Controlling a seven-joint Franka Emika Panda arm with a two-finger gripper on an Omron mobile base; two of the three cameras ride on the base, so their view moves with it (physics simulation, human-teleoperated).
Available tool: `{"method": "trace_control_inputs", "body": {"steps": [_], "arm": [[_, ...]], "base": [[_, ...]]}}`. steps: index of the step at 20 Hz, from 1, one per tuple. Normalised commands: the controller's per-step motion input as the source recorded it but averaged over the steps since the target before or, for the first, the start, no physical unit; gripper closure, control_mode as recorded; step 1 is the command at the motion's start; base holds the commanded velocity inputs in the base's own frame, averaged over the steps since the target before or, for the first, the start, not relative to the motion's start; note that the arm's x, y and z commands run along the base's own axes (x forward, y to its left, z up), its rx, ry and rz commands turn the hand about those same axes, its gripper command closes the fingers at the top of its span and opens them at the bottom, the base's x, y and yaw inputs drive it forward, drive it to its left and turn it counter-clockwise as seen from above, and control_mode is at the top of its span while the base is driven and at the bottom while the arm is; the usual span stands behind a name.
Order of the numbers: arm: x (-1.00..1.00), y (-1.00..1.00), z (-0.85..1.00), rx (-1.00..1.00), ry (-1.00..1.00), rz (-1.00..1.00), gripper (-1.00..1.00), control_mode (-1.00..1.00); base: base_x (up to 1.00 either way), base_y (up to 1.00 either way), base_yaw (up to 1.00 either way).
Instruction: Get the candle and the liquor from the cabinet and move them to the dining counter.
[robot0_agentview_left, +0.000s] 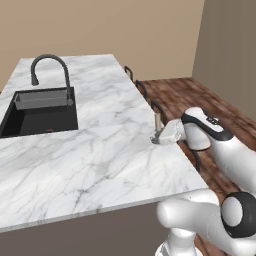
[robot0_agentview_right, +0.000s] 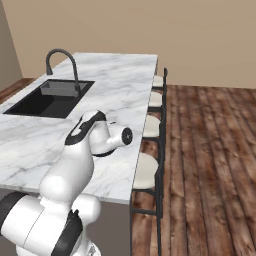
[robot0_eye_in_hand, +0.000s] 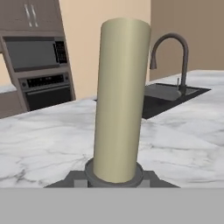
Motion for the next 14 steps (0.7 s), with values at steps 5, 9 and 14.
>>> {"method": "trace_control_inputs", "body": {"steps": [5,9,14], "arm": [[0.25,0.0,-0.31,0.09,-0.03,0.1,1.0,-1.0],[0.13,0.0,-0.18,0.07,-0.02,0.09,1.0,-1.0],[0.07,0.0,-0.2,0.0,0.0,0.06,1.0,-1.0]], "base": [[0.0,0.0,0.0],[0.0,0.0,0.0],[0.0,0.0,0.0]]}}
